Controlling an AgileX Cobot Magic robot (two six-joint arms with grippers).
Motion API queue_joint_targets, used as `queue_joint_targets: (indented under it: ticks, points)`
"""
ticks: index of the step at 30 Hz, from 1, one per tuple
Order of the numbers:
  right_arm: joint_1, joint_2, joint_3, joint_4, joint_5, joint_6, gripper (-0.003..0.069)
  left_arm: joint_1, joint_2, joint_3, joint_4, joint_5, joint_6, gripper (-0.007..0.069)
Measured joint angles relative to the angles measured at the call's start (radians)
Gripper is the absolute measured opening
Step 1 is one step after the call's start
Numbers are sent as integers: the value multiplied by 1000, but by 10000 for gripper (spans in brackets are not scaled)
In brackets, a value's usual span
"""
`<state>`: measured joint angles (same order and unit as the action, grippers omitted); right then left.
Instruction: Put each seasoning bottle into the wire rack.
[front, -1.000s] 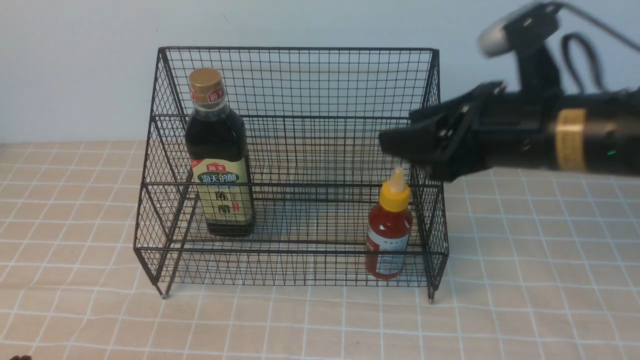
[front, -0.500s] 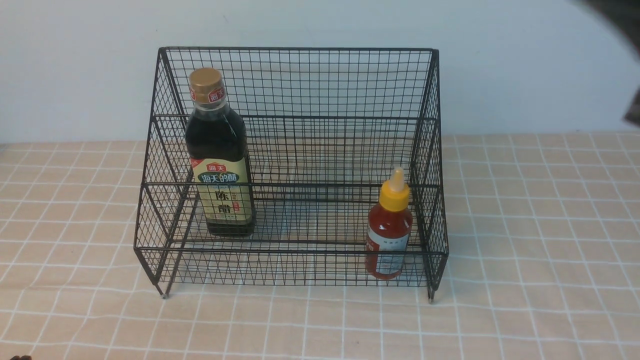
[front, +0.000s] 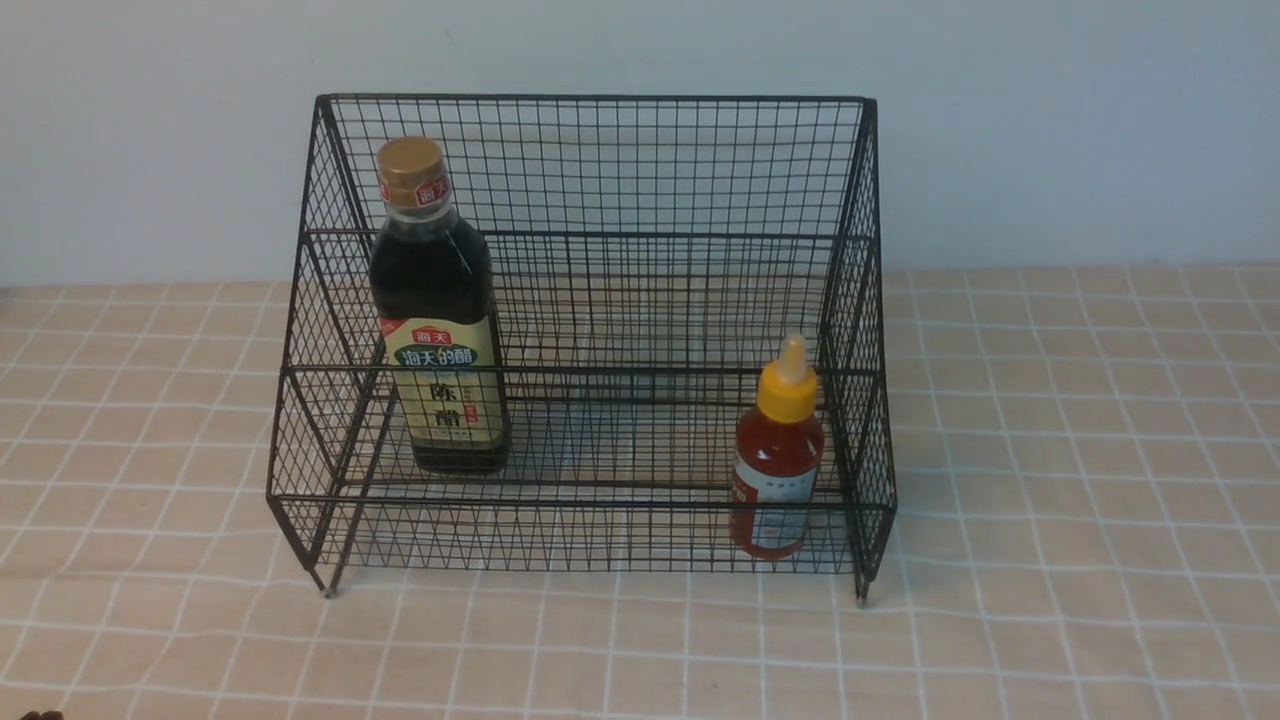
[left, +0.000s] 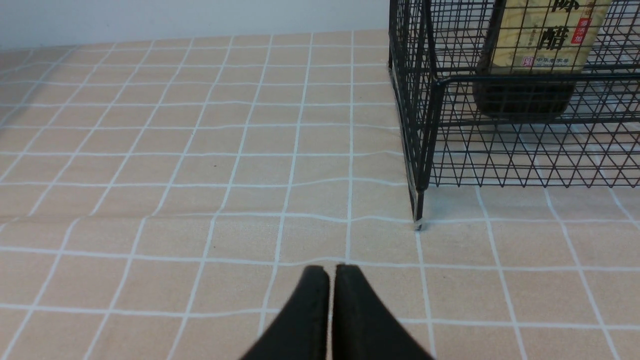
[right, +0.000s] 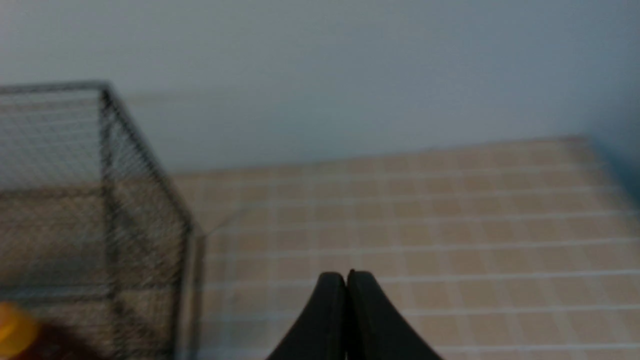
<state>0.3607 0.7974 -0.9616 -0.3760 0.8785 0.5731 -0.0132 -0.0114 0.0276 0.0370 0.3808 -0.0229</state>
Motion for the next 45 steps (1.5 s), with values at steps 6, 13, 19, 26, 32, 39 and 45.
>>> queue_joint_targets:
  ticks: [6, 13, 19, 26, 32, 39, 45]
  points:
    - [0, -2, 1, 440, -183, -386, -12, 0, 0, 0, 0, 0, 0, -3]
    - [0, -11, 1, 663, -216, -515, -12, 0, 0, 0, 0, 0, 0, -3]
    - [0, -11, 1, 638, -230, -605, -12, 0, 0, 0, 0, 0, 0, -3]
    - [-41, -47, 61, 426, -300, -704, -12, 0, 0, 0, 0, 0, 0, -3]
    - [-182, -232, 273, 332, -332, -707, -12, 0, 0, 0, 0, 0, 0, -3]
    - [-279, -499, 614, 334, -349, -693, -12, 0, 0, 0, 0, 0, 0, -3]
    - [-336, -715, 873, 356, -417, -637, -12, 0, 0, 0, 0, 0, 0, -3]
